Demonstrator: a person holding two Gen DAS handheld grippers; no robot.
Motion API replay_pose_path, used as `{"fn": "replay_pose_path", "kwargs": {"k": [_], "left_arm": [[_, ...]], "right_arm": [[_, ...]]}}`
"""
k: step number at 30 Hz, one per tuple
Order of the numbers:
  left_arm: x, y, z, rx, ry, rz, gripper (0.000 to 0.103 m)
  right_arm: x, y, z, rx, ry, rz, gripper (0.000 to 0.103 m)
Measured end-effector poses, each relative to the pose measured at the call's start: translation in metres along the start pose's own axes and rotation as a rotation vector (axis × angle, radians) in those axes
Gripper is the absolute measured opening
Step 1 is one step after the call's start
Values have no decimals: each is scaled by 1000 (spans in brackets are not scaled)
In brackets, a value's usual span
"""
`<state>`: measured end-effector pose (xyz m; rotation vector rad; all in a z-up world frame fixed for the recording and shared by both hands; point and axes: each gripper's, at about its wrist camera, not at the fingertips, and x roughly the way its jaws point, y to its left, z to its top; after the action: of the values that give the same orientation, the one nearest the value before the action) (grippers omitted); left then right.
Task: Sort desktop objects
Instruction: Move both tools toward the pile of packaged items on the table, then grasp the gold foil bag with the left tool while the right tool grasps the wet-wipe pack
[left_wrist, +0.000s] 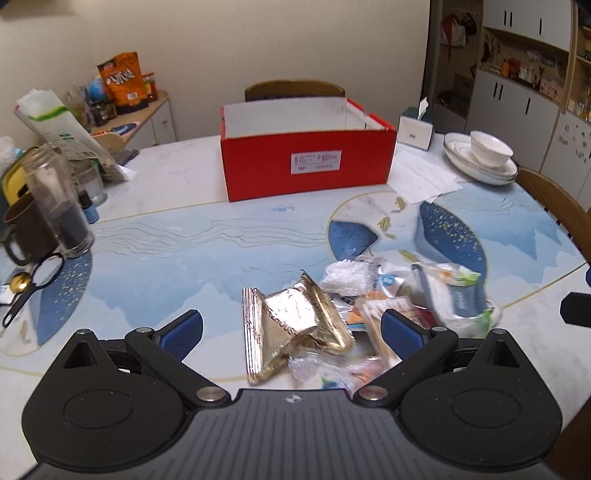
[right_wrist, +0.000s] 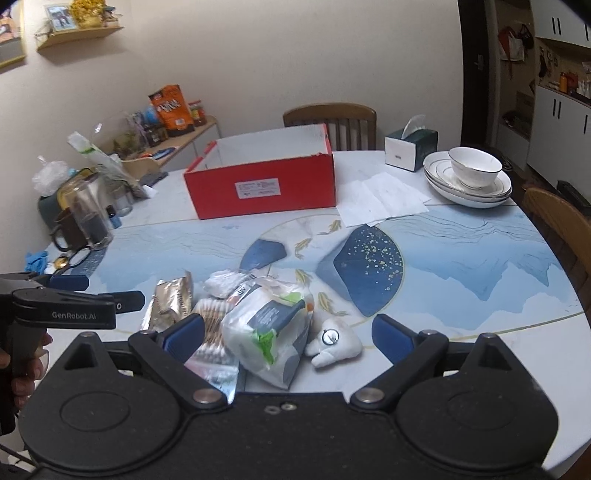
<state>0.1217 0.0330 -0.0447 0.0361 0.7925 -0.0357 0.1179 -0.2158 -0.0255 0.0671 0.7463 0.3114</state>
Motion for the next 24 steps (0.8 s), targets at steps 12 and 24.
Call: {"fn": "replay_pose_path", "kwargs": {"k": [12,24], "left_arm": [[60,21,2,19,90,-11,103],[98,28,4,-20,167,-63,103]], "right_arm": [[66,6,10,62,96,-65,82],[101,-5,9,150,183,-76,77]]}}
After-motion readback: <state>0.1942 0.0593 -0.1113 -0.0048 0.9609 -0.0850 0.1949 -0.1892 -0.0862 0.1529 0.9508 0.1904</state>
